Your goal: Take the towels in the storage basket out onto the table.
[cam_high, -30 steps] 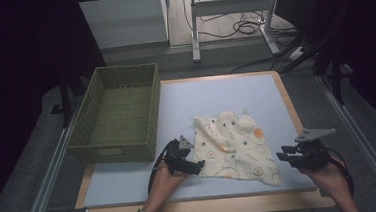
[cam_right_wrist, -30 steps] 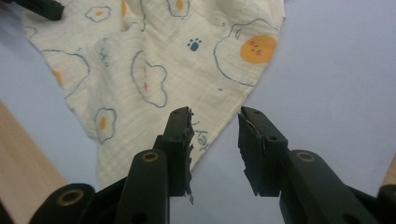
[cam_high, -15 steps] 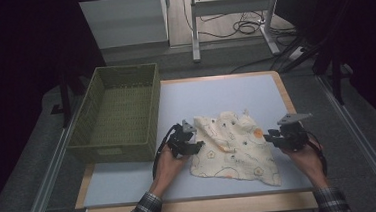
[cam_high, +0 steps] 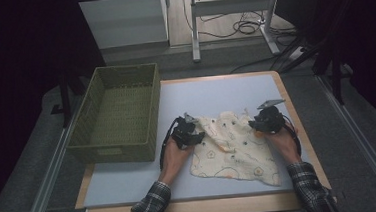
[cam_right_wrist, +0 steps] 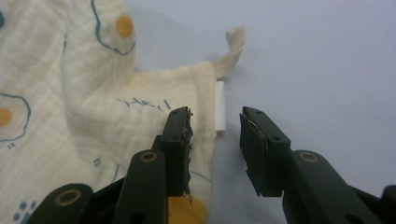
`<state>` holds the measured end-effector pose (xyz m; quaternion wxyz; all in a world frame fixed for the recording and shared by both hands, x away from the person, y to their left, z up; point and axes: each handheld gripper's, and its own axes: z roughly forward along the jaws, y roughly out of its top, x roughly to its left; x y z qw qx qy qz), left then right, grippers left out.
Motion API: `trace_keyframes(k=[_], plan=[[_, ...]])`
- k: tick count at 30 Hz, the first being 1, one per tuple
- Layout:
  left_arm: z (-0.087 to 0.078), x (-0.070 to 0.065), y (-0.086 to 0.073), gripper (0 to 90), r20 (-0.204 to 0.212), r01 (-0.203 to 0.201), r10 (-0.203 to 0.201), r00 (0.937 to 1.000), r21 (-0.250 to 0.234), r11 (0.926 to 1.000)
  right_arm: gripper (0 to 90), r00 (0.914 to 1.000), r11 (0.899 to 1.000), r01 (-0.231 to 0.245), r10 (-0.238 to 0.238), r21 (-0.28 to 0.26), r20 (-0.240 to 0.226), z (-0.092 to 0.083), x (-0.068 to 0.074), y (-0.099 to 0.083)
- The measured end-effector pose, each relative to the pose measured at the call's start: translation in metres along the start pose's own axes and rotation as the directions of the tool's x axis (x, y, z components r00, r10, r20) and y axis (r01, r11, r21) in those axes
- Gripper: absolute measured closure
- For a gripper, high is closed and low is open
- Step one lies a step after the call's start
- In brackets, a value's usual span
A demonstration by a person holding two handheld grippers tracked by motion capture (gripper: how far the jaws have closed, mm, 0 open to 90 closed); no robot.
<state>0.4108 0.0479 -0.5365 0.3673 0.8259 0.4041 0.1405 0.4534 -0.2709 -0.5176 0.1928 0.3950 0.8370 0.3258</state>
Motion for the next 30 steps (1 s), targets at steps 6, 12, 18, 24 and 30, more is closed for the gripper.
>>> trace_keyframes(k=[6, 12, 18, 24, 30], plan=[[-0.002, 0.000, 0.000, 88.1, 0.037, 0.011, -0.011, 0.9993, -0.005, 0.9999, 89.0, 0.9991, 1.000, 0.021, -0.022, 0.017, 0.036, -0.004, 0.003, 0.000], [-0.009, 0.002, -0.001, 81.6, 0.048, 0.026, -0.027, 0.9985, 0.022, 0.9994, 88.0, 0.9891, 0.998, -0.062, 0.062, -0.004, 0.134, -0.031, -0.026, -0.011], [-0.014, 0.007, 0.015, 58.1, 0.012, 0.046, -0.046, 0.9989, -0.007, 0.9989, 73.5, 0.9840, 0.991, -0.130, 0.130, -0.011, 0.122, -0.043, -0.042, -0.027], [-0.007, 0.021, 0.040, 57.7, -0.045, 0.068, -0.068, 0.9967, -0.014, 0.9976, 69.9, 0.9834, 0.988, -0.148, 0.150, -0.033, 0.102, -0.044, -0.047, -0.022], [0.017, 0.033, 0.052, 58.2, -0.005, 0.112, -0.112, 0.9937, 0.043, 0.9928, 65.5, 0.9826, 0.987, -0.160, 0.161, -0.025, 0.092, -0.031, -0.050, -0.015]])
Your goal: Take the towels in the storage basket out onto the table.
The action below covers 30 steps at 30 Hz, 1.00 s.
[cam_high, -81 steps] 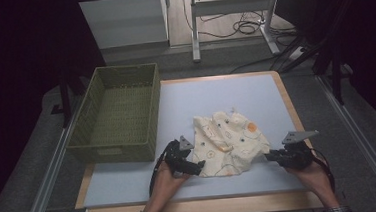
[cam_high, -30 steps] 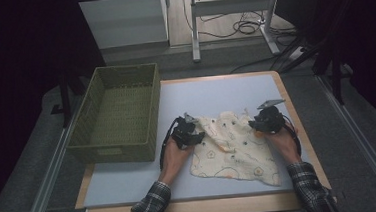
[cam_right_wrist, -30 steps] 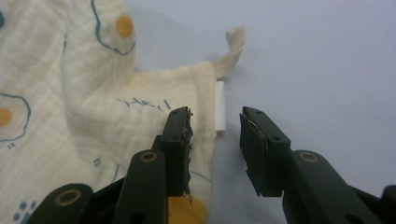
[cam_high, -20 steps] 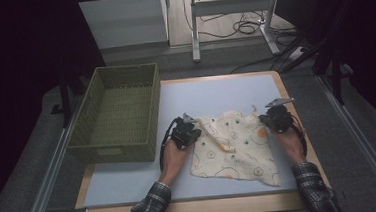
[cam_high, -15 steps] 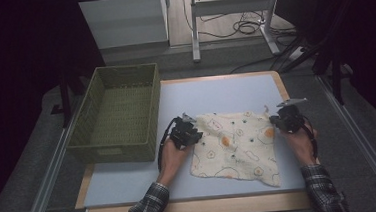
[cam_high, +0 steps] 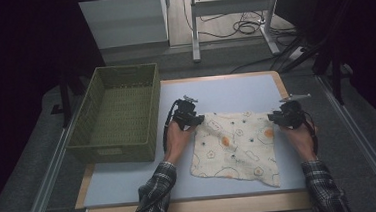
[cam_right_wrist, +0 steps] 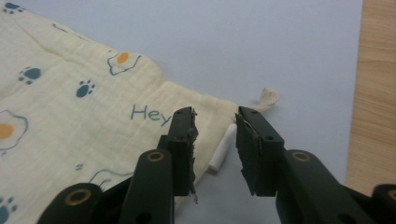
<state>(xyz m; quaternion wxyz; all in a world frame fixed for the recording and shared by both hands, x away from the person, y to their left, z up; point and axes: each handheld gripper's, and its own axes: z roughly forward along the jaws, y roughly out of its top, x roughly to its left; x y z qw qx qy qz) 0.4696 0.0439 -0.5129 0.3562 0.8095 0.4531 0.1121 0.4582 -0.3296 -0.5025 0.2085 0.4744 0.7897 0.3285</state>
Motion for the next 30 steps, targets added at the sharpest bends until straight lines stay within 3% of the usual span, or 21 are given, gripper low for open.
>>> trace_keyframes(k=[4, 6, 7, 8, 9, 10, 12, 14, 15, 16, 18, 19, 25, 30], plan=[[0.017, -0.001, -0.001, 63.4, 0.016, -0.010, 0.009, 0.9998, 0.046, 0.9989, 63.2, 1.0000, 1.000, -0.005, 0.005, 0.027, 0.005, 0.012, 0.000, -0.001], [0.018, -0.001, -0.001, 69.9, 0.010, -0.030, 0.030, 0.9995, 0.033, 0.9990, 63.3, 1.0000, 0.999, -0.005, 0.005, 0.034, 0.003, 0.015, 0.000, -0.001], [0.019, -0.001, -0.001, 69.9, 0.027, -0.029, 0.028, 0.9992, 0.032, 0.9991, 65.9, 1.0000, 1.000, -0.009, 0.009, 0.023, 0.003, 0.016, 0.001, -0.002], [0.018, -0.001, 0.001, 78.9, 0.057, -0.046, 0.044, 0.9974, 0.028, 0.9985, 79.5, 0.9999, 1.000, -0.001, 0.001, 0.024, -0.011, 0.016, 0.005, -0.001], [0.018, -0.001, 0.001, 81.4, 0.057, -0.046, 0.044, 0.9974, 0.028, 0.9985, 79.5, 0.9999, 1.000, -0.001, 0.001, 0.024, -0.011, 0.016, 0.005, -0.001], [0.010, -0.004, 0.004, 84.1, 0.026, -0.093, 0.093, 0.9953, -0.003, 0.9957, 87.1, 0.9995, 0.999, 0.030, -0.030, 0.039, -0.010, 0.015, 0.009, 0.001], [0.001, -0.006, 0.007, 84.2, 0.021, -0.114, 0.115, 0.9931, -0.053, 0.9921, 87.4, 0.9987, 0.998, 0.050, -0.050, 0.032, -0.014, 0.012, 0.010, 0.004], [-0.013, -0.009, 0.010, 82.7, -0.030, -0.155, 0.153, 0.9878, -0.132, 0.9789, 87.4, 0.9988, 0.999, 0.048, -0.048, -0.012, -0.014, 0.003, 0.011, 0.010], [-0.013, -0.009, 0.010, 80.1, -0.030, -0.155, 0.153, 0.9878, -0.132, 0.9789, 87.4, 0.9988, 0.999, 0.048, -0.048, -0.012, -0.014, 0.003, 0.011, 0.010], [-0.018, -0.009, 0.013, 69.8, -0.100, -0.167, 0.153, 0.9831, -0.152, 0.9741, 85.6, 0.9991, 0.997, 0.040, -0.041, -0.063, -0.011, -0.007, 0.009, 0.016], [-0.015, -0.005, 0.018, 53.9, -0.137, -0.150, 0.136, 0.9813, -0.099, 0.9837, 71.9, 0.9993, 0.998, 0.034, -0.033, -0.058, 0.020, -0.009, 0.007, 0.020], [-0.013, -0.003, 0.019, 52.1, -0.149, -0.138, 0.124, 0.9810, -0.086, 0.9867, 70.9, 0.9990, 0.998, 0.032, -0.031, -0.045, 0.031, -0.008, 0.005, 0.021], [0.002, 0.011, 0.020, 54.6, -0.126, -0.092, 0.085, 0.9883, -0.049, 0.9945, 68.3, 0.9993, 0.999, 0.017, -0.016, -0.032, 0.033, -0.005, -0.002, 0.018], [0.013, 0.018, 0.023, 57.3, -0.118, -0.084, 0.080, 0.9898, -0.032, 0.9960, 68.3, 0.9998, 1.000, 0.005, -0.005, -0.013, 0.021, 0.004, -0.005, 0.016]])
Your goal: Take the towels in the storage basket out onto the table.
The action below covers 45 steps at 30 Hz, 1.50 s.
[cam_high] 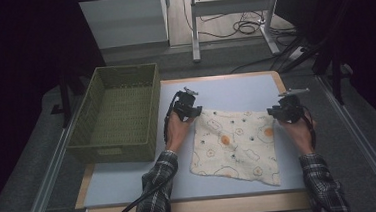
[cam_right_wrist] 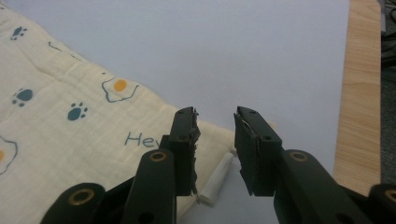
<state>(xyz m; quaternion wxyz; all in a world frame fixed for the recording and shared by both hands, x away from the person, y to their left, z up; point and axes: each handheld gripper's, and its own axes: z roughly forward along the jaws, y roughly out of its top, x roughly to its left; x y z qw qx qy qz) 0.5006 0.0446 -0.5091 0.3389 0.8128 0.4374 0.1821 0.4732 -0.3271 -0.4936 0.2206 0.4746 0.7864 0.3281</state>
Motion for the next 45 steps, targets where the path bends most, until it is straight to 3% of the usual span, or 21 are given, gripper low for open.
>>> trace_keyframes(k=[7, 10, 12, 14, 17, 18, 19, 22, 25, 28, 30, 33, 36, 45], plan=[[0.017, 0.005, -0.001, 54.0, 0.007, 0.003, -0.003, 1.0000, 0.035, 0.9994, 68.2, 0.9998, 1.000, -0.016, 0.016, 0.020, -0.011, 0.012, -0.005, -0.001], [0.023, 0.003, -0.004, 50.2, 0.010, -0.007, 0.006, 0.9999, 0.055, 0.9985, 64.3, 1.0000, 0.999, -0.004, 0.004, 0.044, 0.008, 0.018, -0.005, -0.003], [0.023, 0.005, -0.006, 51.1, 0.037, 0.020, -0.022, 0.9991, 0.045, 0.9988, 62.3, 1.0000, 0.999, -0.009, 0.009, 0.051, 0.002, 0.020, -0.006, -0.005], [0.022, 0.004, -0.007, 59.5, 0.065, 0.030, -0.032, 0.9974, 0.045, 0.9986, 62.7, 1.0000, 0.999, -0.003, 0.003, 0.051, 0.000, 0.022, -0.004, -0.006], [0.020, 0.001, -0.006, 77.8, 0.118, 0.041, -0.048, 0.9919, 0.062, 0.9973, 81.0, 0.9998, 0.998, -0.003, 0.002, 0.059, 0.019, 0.020, 0.002, -0.006], [0.020, 0.002, -0.006, 85.8, 0.142, 0.044, -0.053, 0.9885, 0.068, 0.9967, 85.8, 0.9998, 0.997, 0.004, -0.005, 0.073, 0.017, 0.019, 0.003, -0.005], [0.020, 0.002, -0.006, 87.4, 0.147, 0.042, -0.052, 0.9877, 0.070, 0.9966, 88.4, 1.0000, 0.997, 0.008, -0.008, 0.082, -0.003, 0.019, 0.003, -0.004], [0.018, 0.002, -0.004, 89.2, 0.129, 0.009, -0.016, 0.9914, 0.054, 0.9985, 89.7, 0.9994, 0.996, 0.031, -0.029, 0.087, -0.017, 0.018, 0.006, -0.001], [0.010, 0.007, 0.002, 88.9, 0.101, 0.029, -0.026, 0.9946, -0.022, 0.9993, 89.7, 0.9997, 0.998, 0.024, -0.023, 0.064, -0.008, 0.016, 0.005, 0.007], [0.001, 0.010, 0.012, 88.8, 0.050, 0.019, -0.016, 0.9986, -0.072, 0.9972, 89.8, 0.9994, 0.999, 0.024, -0.025, 0.025, 0.024, 0.011, 0.001, 0.018], [-0.004, 0.012, 0.016, 88.8, 0.050, 0.032, -0.028, 0.9984, -0.093, 0.9951, 89.7, 0.9994, 1.000, 0.012, -0.012, -0.007, 0.033, 0.007, -0.001, 0.026], [-0.010, 0.008, 0.013, 88.7, 0.033, 0.001, 0.002, 0.9994, -0.103, 0.9947, 89.8, 0.9987, 0.999, 0.038, -0.037, -0.012, 0.033, 0.002, 0.003, 0.028], [-0.018, 0.007, 0.007, 88.8, 0.028, -0.001, 0.004, 0.9996, -0.115, 0.9934, 89.7, 0.9985, 0.999, 0.052, -0.051, -0.016, 0.019, -0.006, 0.006, 0.022], [-0.043, -0.005, -0.011, 88.6, 0.031, -0.021, 0.025, 0.9992, -0.133, 0.9909, 89.6, 0.9984, 0.997, 0.040, -0.043, -0.065, -0.037, -0.042, 0.008, 0.003]])
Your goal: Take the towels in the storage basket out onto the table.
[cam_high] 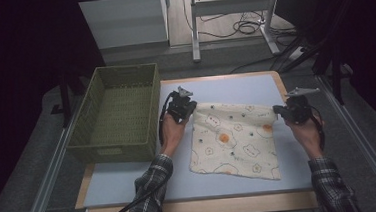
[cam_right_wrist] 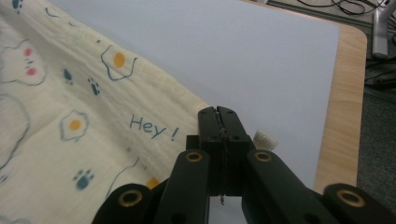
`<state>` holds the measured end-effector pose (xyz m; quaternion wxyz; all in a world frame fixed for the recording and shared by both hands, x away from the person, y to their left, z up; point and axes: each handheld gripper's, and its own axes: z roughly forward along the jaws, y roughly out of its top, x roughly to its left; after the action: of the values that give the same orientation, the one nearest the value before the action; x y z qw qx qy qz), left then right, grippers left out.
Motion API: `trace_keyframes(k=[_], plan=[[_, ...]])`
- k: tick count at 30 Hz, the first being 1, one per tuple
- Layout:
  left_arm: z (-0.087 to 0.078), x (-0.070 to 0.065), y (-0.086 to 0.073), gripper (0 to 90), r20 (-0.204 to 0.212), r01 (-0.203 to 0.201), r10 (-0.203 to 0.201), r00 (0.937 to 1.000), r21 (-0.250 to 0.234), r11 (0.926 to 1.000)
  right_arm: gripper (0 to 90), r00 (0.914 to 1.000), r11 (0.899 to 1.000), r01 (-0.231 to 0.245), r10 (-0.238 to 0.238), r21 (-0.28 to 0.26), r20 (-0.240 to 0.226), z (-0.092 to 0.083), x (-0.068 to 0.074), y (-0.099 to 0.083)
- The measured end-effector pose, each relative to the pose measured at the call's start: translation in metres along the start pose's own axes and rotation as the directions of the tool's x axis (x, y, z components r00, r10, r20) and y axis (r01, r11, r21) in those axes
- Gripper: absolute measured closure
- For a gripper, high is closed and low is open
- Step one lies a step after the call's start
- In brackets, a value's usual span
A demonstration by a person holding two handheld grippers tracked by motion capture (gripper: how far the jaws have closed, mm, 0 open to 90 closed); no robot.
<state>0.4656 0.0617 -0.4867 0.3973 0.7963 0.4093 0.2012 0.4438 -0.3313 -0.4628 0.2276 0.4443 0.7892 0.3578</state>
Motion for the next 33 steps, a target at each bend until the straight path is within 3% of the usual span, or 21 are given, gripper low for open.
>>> trace_keyframes(k=[3, 8, 16, 24, 33], plan=[[-0.010, -0.011, -0.008, 88.5, 0.010, -0.022, 0.022, 0.9997, 0.005, 0.9997, 89.6, 0.9997, 1.000, 0.020, -0.020, -0.011, -0.015, -0.016, 0.007, -0.014], [-0.020, -0.025, -0.021, 88.5, 0.029, -0.038, 0.037, 0.9989, 0.011, 0.9992, 89.6, 0.9991, 1.000, 0.027, -0.027, -0.013, -0.034, -0.029, 0.012, -0.030], [-0.040, -0.036, -0.047, 88.5, 0.061, -0.060, 0.061, 0.9963, -0.015, 0.9981, 89.7, 0.9960, 0.998, 0.046, -0.048, -0.030, -0.076, -0.048, 0.025, -0.053], [-0.061, -0.050, -0.074, 88.6, 0.114, -0.041, 0.047, 0.9924, -0.054, 0.9977, 89.6, 0.9907, 0.998, 0.061, -0.063, -0.023, -0.120, -0.068, 0.043, -0.077], [-0.080, -0.064, -0.098, 88.5, 0.143, -0.070, 0.078, 0.9867, -0.061, 0.9957, 89.6, 0.9833, 0.997, 0.070, -0.075, -0.041, -0.166, -0.089, 0.061, -0.104]])
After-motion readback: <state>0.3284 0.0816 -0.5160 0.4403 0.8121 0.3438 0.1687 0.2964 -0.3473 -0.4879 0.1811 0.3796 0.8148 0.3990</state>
